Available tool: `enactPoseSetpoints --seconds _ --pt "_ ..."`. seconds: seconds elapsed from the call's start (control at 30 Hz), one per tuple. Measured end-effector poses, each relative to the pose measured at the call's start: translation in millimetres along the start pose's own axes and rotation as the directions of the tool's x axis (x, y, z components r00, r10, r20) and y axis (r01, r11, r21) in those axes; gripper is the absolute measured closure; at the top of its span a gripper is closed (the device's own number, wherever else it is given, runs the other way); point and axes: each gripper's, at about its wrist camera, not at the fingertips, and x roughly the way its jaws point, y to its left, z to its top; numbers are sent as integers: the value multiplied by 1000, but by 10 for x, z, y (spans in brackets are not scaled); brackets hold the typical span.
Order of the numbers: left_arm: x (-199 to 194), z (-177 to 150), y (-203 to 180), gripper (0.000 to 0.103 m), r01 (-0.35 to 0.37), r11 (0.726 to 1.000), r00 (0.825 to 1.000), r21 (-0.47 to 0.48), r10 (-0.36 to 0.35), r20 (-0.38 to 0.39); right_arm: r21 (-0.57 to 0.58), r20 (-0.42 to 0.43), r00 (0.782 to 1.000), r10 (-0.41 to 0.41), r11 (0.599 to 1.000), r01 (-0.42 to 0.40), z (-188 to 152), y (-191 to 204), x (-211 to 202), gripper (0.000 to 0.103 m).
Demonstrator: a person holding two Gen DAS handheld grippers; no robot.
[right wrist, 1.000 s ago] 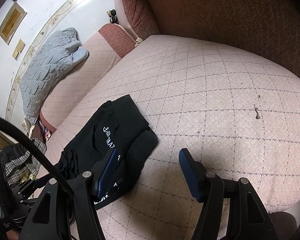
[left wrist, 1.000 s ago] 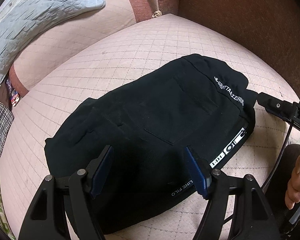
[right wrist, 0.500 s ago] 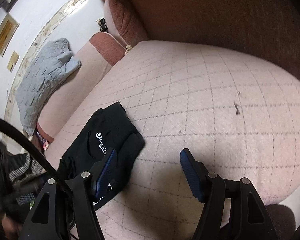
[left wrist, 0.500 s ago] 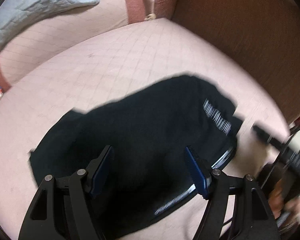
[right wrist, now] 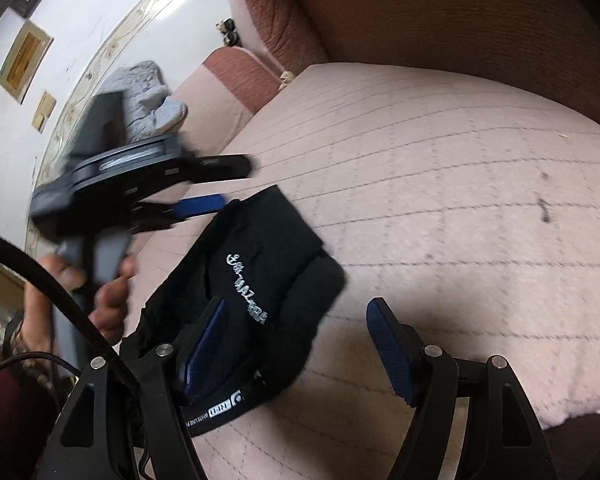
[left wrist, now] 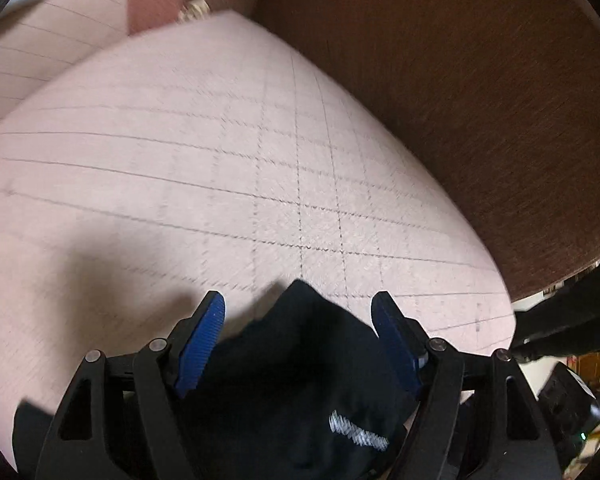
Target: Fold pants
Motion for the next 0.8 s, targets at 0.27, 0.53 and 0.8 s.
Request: enactPoseSetpoints --seconds 0.27,0.53,0.8 --pt "446 10 -399 50 -65 980 986 187 92 -138 -30 -43 999 -3 1000 2 69 191 273 78" --pt "-213 -208 -323 82 -14 986 1000 168 13 7 -105 -34 998 48 993 -52 158 637 80 86" --pt "-1346 -778 496 82 102 995 967 -7 -98 234 -333 -62 992 114 934 -128 17 1674 -51 86"
